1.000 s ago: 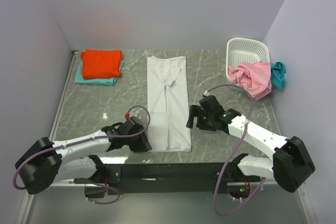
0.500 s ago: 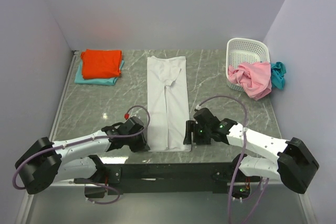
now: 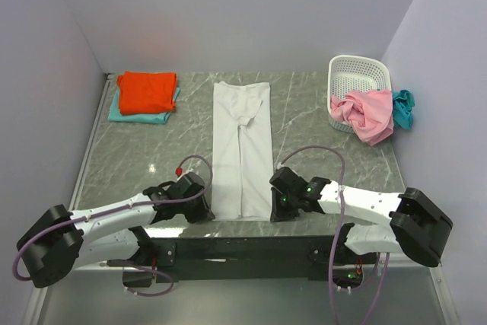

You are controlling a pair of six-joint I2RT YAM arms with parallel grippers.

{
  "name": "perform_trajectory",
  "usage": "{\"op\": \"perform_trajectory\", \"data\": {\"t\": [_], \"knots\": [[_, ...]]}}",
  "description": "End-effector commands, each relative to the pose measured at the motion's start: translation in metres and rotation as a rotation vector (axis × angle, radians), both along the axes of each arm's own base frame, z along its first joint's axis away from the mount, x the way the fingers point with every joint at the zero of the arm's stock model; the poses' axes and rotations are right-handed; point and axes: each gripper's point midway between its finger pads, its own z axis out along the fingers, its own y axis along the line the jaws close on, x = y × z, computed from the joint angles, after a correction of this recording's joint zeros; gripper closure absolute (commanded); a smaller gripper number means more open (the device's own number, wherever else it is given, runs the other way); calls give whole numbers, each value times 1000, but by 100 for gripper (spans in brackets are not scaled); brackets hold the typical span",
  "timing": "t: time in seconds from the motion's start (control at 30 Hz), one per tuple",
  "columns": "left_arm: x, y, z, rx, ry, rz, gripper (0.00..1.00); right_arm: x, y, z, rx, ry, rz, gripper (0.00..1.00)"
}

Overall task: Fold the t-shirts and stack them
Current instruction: Fold the tshirt

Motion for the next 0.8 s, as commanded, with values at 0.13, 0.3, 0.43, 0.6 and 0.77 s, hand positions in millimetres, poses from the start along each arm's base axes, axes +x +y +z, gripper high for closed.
{"op": "perform_trajectory", "data": {"t": [0.13,0.3,0.43,0.6,0.77], "knots": [[-6,2,-2,-28,6,18,99,-8,8,-2,49,3,-5,97],[-4,-3,9,-66,-25,8,99,-4,11,13,85,-55,10,100],[5,0,19,-34,-58,25,99,14,14,29,71,-136,-6,100],[34,-9,41,4,-151,31,99,47,14,58,46,-242,-35,100],[68,-17,63,42,-215,38,99,77,11,81,53,-306,-60,100]]}}
